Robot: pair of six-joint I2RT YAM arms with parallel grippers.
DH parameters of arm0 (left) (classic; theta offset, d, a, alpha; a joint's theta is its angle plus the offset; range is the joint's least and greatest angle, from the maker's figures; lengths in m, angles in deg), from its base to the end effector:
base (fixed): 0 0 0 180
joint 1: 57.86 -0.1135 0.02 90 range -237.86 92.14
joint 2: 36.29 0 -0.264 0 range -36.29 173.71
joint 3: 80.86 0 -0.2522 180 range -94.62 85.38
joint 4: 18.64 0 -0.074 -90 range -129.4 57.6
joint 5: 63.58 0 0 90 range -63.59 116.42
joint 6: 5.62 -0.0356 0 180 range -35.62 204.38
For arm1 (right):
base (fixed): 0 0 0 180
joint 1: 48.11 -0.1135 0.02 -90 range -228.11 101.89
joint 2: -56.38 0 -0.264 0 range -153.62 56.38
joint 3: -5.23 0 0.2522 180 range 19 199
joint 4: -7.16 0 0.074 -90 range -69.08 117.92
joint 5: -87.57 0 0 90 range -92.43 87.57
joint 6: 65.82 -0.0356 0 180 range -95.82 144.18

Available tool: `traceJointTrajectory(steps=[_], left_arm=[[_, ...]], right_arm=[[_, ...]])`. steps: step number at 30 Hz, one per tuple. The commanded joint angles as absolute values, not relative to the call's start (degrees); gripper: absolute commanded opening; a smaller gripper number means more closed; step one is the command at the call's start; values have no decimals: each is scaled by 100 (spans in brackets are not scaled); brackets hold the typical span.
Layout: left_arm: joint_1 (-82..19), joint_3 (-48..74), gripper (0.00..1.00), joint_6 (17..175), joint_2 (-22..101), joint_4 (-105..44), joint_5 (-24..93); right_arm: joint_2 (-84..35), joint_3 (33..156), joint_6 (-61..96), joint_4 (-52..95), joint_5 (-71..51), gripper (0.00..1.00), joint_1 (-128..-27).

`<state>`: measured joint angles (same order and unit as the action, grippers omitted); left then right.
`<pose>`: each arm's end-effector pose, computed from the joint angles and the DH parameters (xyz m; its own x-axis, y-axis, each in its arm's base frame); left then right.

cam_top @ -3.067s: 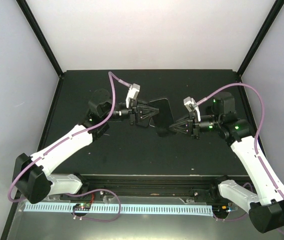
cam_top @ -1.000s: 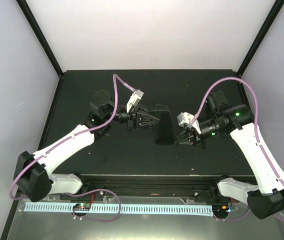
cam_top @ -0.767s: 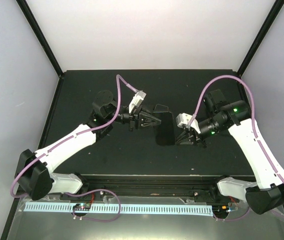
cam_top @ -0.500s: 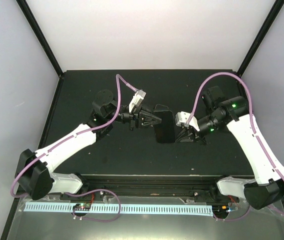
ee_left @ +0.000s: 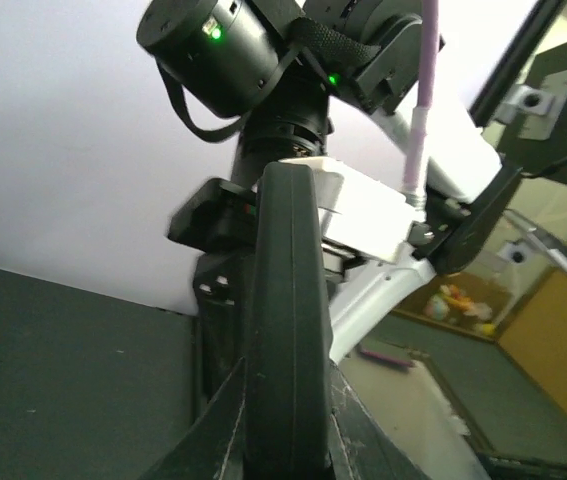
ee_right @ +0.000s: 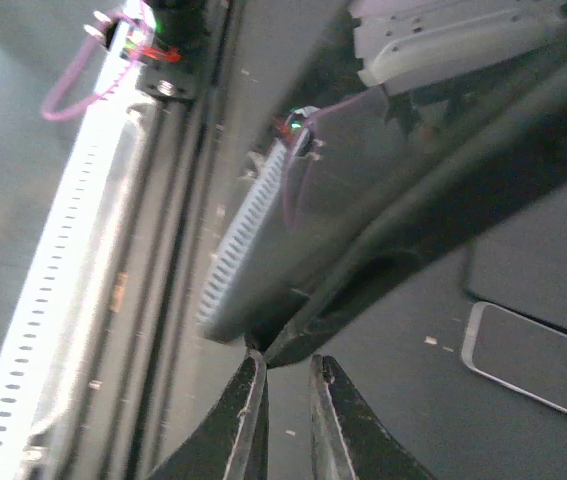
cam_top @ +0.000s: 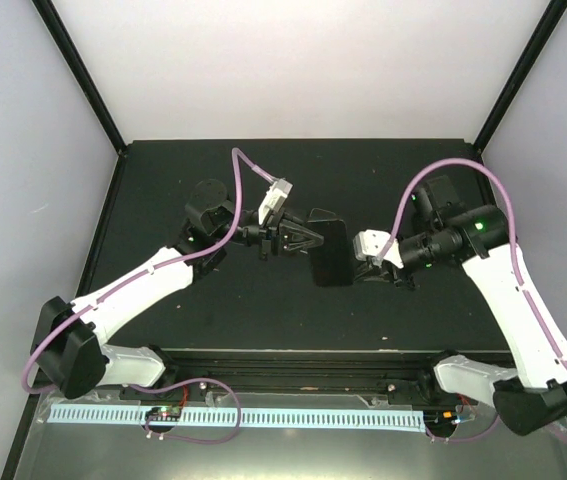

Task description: Take the phone out of the phone case

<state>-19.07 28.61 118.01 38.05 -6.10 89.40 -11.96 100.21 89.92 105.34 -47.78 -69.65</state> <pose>0.2058 -0.2061 0.3646 -0.4392 0.0302 -0.8979 0.8739 -0.2171 -0.4348 0.1575 0.0894 0.3780 0.0637 -0.6637 -0.7453 -0.9965 -0.0829 -0.0114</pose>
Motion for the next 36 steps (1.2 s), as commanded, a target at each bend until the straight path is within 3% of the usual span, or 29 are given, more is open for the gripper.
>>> traceJointTrajectory(steps=[1, 5, 10, 17, 20, 33, 36], left_arm=[[-1466, 2465, 2, 12372, 3663, -61, 10187], [-1426, 2464, 2, 12495, 3674, 66, 10249], [-1313, 2473, 2, 12452, 3674, 49, 10247], [-1368, 2547, 2, 12337, 3670, -19, 9852], [-1413, 2547, 2, 12358, 3841, -4, 9765], [-1560, 2640, 1, 12254, 3846, -264, 9199], [-1731, 2709, 2, 12380, 3858, -280, 8892]], right_arm=[[-797, 9717, 9045, 8536, -3932, 13, -6880], [-706, 9768, 9355, 8568, -3935, 22, -6883], [-680, 9785, 8910, 8281, -3962, 22, -6886], [-379, 9508, 7342, 7759, -4900, 25, -6883], [-226, 9310, 6723, 7362, -5252, 34, -6873], [-302, 9178, 4864, 6278, -6368, 53, -6878], [-337, 9113, 4422, 6058, -6718, 50, -6876]])
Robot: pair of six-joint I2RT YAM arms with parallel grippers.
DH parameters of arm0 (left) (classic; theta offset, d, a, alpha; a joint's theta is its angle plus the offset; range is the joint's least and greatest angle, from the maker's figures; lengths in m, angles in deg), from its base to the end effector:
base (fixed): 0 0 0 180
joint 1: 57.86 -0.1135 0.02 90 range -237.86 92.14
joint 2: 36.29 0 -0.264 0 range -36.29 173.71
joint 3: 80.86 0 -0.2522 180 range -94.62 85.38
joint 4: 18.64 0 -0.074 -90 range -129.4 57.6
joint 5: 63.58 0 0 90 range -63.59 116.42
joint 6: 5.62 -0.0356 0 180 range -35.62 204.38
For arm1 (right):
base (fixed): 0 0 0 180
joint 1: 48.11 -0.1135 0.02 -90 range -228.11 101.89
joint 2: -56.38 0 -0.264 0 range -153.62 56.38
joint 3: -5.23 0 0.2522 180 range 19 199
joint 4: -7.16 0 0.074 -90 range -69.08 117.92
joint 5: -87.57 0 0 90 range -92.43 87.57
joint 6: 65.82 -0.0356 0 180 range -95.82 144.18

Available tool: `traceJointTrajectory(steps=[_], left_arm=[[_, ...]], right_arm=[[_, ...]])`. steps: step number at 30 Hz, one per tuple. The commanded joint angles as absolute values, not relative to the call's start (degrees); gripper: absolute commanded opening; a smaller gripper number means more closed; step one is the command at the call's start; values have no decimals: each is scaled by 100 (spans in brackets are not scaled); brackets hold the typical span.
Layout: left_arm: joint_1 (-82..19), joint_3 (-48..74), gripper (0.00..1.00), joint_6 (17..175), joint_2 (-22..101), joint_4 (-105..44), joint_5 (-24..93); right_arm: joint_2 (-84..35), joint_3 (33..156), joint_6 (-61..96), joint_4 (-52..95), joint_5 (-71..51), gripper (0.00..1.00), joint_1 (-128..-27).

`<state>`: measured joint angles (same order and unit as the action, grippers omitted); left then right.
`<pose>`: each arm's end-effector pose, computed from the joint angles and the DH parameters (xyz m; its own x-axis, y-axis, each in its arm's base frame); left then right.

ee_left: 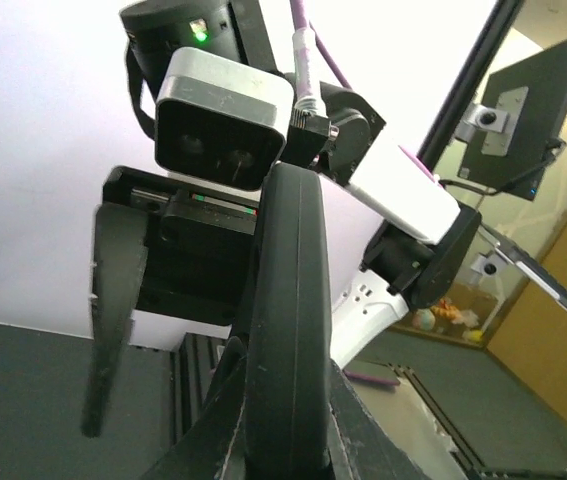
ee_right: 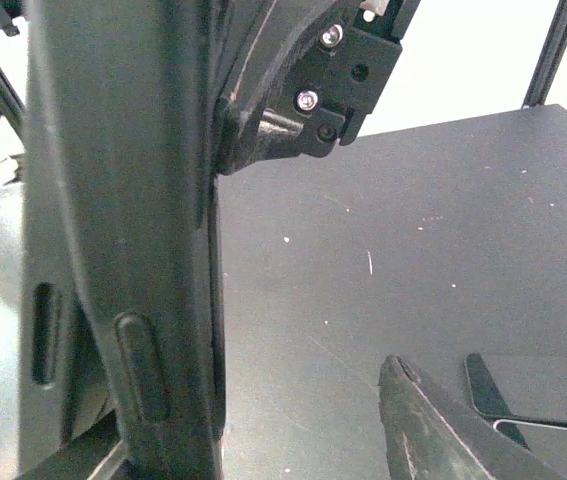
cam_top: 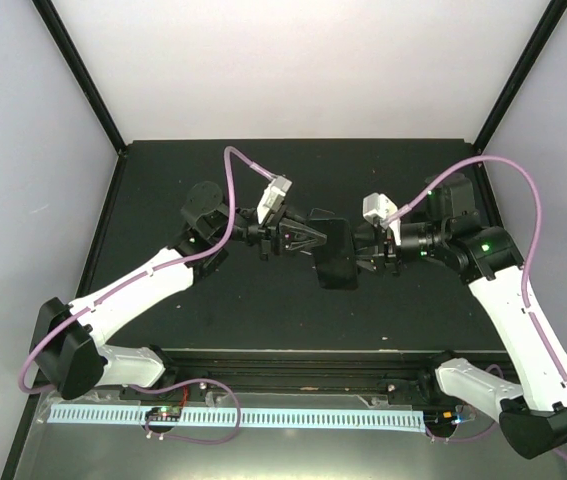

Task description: Take the phone out of the phone case

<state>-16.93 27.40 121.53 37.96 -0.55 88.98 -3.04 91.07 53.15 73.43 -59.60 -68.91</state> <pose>0.1964 -0.2121 0.3808 -0.4106 -0.0123 -0.9117 0.8780 -0.2752 -0.3917 0.1606 0.0930 0.3932 -0.1387 -0.3336 -0.9325 -0.9862 0.1328 0.0992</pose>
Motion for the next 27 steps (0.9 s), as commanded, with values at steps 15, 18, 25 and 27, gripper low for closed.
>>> traceJointTrajectory(steps=[15, 18, 25, 27], left_arm=[[-2538, 2833, 39, 12853, 4920, -1847, 5971], [-2552, 2940, 60, 12609, 4811, -2407, 4978], [-2624, 2772, 81, 11693, 3746, -4077, 3253], [-2436, 2770, 80, 11533, 3536, -4450, 3100]], right_arm=[[-723, 5840, 55, 2057, -6141, 1, -6877], [-921, 5516, -601, 1659, -5448, 1, -6876], [-1119, 5378, -995, 2191, -4189, 1, -6877], [-1076, 5689, -877, 3103, -3490, 1, -6880]])
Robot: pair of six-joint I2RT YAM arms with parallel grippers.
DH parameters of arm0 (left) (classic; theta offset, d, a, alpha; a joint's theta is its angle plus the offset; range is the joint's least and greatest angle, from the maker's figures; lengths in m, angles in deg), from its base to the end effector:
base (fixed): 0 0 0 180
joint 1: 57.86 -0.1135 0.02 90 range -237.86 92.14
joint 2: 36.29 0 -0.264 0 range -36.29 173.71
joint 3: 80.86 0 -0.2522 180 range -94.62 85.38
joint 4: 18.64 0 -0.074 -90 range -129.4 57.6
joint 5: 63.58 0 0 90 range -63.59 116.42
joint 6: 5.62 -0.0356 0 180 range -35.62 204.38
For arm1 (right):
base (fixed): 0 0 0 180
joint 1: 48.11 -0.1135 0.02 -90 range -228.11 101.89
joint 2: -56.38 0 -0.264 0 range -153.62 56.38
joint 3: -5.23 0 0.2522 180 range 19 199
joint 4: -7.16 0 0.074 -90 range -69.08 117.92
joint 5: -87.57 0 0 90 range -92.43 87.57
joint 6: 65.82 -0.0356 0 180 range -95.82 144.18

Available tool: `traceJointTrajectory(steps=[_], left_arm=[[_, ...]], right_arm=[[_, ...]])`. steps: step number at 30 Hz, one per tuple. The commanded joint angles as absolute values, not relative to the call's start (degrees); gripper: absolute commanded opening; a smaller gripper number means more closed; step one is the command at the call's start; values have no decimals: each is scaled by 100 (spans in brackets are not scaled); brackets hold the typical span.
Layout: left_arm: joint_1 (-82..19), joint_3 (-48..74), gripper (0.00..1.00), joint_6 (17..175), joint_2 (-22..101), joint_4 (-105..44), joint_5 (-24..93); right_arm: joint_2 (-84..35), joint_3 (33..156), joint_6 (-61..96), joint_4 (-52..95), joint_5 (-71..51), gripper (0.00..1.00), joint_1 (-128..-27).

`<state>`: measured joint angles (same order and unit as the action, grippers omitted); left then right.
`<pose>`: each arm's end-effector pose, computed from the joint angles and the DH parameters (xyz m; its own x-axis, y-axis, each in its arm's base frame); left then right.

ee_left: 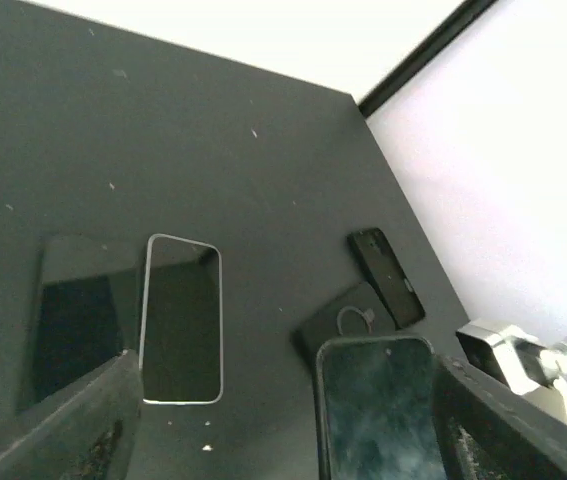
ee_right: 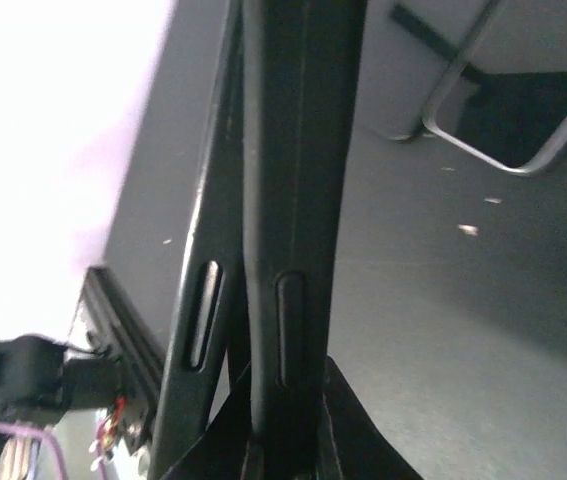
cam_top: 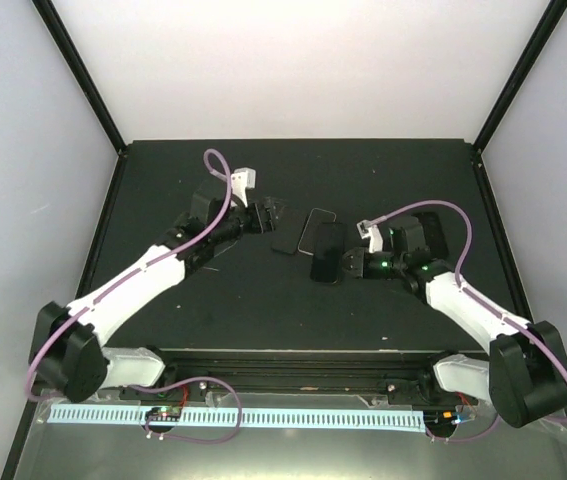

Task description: Take the phone out of the phone case

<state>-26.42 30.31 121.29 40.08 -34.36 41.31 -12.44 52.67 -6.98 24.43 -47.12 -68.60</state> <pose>0.2575 -0.1681 0.2942 -0.6931 -0.2565 -0.6736 0.3618 0.6845 -0.6329 0.2133 0.1064 0.2057 -0.8956 0.0580 -0.4410 -0.3505 0.5185 0.7800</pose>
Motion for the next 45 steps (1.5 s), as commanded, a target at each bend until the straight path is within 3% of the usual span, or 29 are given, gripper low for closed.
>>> traceJointTrajectory(steps=[1, 3, 5, 9, 12, 15, 25, 31, 45], left_arm=[[-2267, 2843, 77, 11457, 3509, -4503, 3031], [-1868, 3086, 61, 11279, 3499, -4375, 3127], [-1439, 3231, 56, 11157, 3547, -4275, 3295], [-237, 3194, 59, 10855, 3635, -4691, 1955], [394, 3143, 68, 10841, 3840, -4781, 1417], [739, 3305, 76, 10907, 3974, -4373, 1242], [1321, 3080, 73, 11015, 5017, -3747, 205], [1347, 2887, 62, 10236, 5411, -3520, 93], [1455, 2641, 64, 9088, 6244, -3300, -415]], right_arm=[[-1061, 5905, -834, 3728, -3027, 1, -6879], [-1111, 6395, -652, 4755, -2371, 1, -6869], [-1241, 6811, -595, 5559, -1927, 1, -6868], [-1360, 7126, -260, 6181, -1953, 1, -6855], [-1733, 7227, 355, 6634, -2805, 1, -6814], [-2009, 7455, 741, 7064, -2692, 1, -6737], [-2757, 7652, 349, 6873, -2584, 1, -6728], [-3489, 8020, 340, 7138, -2234, 1, -6727], [-4061, 8304, 230, 7240, -1940, 1, -6728]])
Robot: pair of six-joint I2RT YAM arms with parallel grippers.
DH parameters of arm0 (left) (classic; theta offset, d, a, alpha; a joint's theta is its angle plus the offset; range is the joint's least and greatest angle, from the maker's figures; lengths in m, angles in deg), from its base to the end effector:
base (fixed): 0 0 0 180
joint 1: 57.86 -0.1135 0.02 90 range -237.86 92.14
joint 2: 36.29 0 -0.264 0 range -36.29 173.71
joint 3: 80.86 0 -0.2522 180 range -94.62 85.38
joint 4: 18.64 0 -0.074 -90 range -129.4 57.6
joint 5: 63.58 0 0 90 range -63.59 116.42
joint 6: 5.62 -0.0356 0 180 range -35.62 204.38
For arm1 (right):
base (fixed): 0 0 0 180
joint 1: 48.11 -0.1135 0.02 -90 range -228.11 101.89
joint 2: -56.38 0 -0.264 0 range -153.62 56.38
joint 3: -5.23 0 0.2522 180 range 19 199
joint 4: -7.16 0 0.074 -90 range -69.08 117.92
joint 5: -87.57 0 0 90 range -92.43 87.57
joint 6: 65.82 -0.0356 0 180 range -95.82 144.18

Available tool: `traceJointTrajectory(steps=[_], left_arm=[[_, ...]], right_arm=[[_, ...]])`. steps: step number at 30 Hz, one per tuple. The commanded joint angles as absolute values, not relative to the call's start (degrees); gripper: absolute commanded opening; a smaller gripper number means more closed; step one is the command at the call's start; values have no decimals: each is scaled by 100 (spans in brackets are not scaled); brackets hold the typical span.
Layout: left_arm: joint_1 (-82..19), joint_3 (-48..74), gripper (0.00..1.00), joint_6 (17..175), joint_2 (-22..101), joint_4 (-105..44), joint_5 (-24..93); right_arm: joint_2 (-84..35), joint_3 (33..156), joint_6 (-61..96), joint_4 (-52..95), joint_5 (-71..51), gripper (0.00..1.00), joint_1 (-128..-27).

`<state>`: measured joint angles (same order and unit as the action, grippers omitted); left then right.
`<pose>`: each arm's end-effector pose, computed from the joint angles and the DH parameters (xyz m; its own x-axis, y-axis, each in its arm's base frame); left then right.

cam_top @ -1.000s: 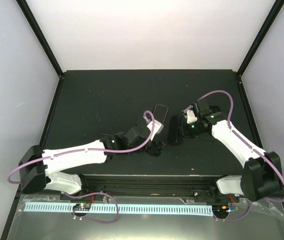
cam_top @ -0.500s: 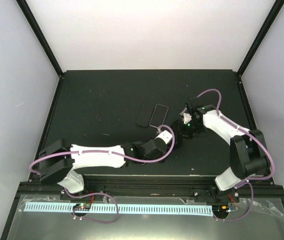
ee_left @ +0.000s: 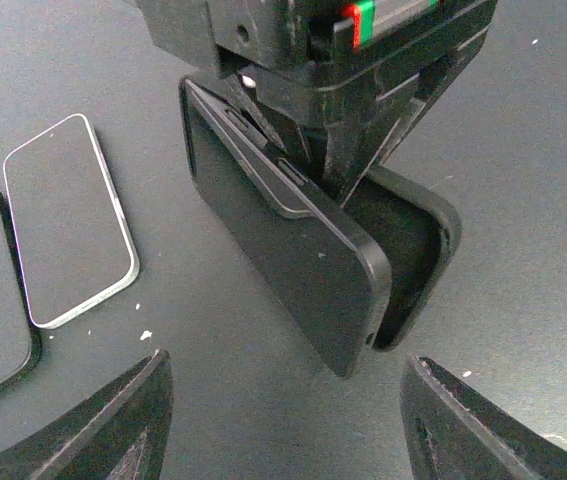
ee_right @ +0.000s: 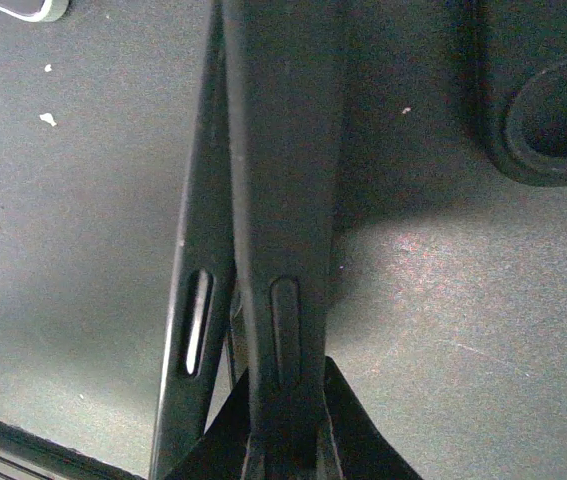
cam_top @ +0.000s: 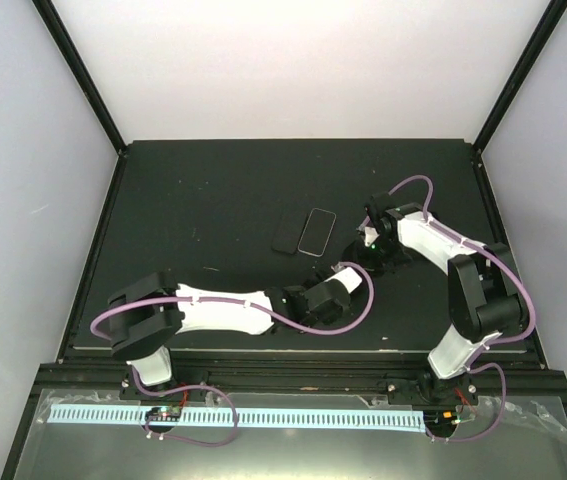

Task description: Take the phone out of the phone case

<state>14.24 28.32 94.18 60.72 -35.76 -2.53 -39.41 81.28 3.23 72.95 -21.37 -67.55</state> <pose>0.1255 -0.3326 0.1921 -0.3311 0.5404 -0.7735 0.6780 0.7064 0.2033 0.2719 0.1082 0.1836 -0.9991 0.0060 0.0429 0.0199 0.9437 0.3301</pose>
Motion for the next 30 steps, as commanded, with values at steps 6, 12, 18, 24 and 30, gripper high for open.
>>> traceJointTrajectory(steps=[6, 12, 18, 24, 30], left_arm=[[1461, 2585, 54, 8764, 6583, -2938, -487], [1465, 2388, 52, 8535, 6878, -2796, -544], [1465, 2204, 40, 8402, 7153, -2766, -912], [1465, 2287, 20, 8244, 7174, -2398, -1364], [1472, 2262, 2, 8104, 7144, -2174, -1637]], right_arm=[[-4083, 8333, 204, 7262, -1963, 1, -6730], [-4056, 8317, 232, 7276, -2010, 1, -6725], [-4065, 8311, 247, 7272, -2122, 1, -6724], [-4012, 8313, 185, 7236, -2202, 1, -6709], [-3939, 8399, 158, 7230, -2260, 1, -6632]])
